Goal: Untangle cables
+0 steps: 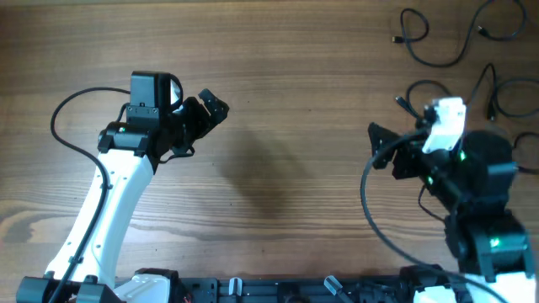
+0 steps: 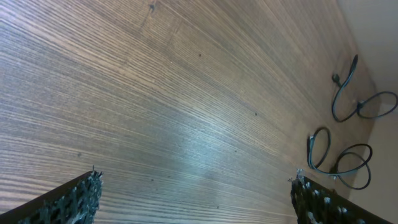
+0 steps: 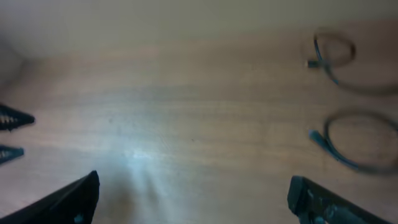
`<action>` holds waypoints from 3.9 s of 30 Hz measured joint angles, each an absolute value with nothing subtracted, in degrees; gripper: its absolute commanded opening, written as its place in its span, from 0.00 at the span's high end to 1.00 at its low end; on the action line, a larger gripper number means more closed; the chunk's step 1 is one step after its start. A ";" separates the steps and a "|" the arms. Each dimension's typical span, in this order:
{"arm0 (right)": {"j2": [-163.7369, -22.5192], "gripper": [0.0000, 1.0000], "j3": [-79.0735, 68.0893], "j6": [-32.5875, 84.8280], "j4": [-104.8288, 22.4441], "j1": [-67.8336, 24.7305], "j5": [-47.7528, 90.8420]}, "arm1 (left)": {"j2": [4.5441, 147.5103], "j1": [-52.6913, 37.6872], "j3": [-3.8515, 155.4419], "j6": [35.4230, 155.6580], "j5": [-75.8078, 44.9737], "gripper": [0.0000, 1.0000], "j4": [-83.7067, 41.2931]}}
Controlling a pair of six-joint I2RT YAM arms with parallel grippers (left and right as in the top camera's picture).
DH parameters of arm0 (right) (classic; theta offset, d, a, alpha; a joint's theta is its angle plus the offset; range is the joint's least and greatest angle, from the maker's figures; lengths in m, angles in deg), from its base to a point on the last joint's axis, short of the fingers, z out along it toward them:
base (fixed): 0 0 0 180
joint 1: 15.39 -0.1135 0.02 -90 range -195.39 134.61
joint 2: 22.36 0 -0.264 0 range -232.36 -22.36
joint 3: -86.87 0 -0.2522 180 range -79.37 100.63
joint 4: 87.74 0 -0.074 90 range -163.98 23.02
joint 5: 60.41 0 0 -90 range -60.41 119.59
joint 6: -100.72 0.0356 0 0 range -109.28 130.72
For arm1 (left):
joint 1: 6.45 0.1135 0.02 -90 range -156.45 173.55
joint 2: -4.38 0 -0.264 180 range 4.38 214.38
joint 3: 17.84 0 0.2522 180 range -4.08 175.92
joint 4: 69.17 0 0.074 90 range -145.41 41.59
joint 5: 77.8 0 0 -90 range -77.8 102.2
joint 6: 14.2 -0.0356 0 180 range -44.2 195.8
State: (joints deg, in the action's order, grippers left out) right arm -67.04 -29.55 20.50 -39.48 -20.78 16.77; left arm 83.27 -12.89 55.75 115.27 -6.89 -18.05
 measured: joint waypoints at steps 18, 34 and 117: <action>-33.45 0.00 -71.84 18.91 -79.89 -18.00 10.08 | 83.27 -12.89 55.75 115.27 -6.70 0.00 -18.05; -23.37 0.01 -78.79 17.86 -82.62 -19.05 14.32 | 83.27 -12.89 55.75 115.27 -6.67 0.00 -18.07; -23.24 0.00 -79.01 7.00 -73.73 -17.43 25.62 | 83.27 -12.89 55.75 115.27 -6.67 0.00 -18.07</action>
State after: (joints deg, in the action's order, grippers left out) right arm -23.24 -79.01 7.00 -73.73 -17.43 25.62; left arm 83.27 -12.89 55.75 115.27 -6.67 -18.07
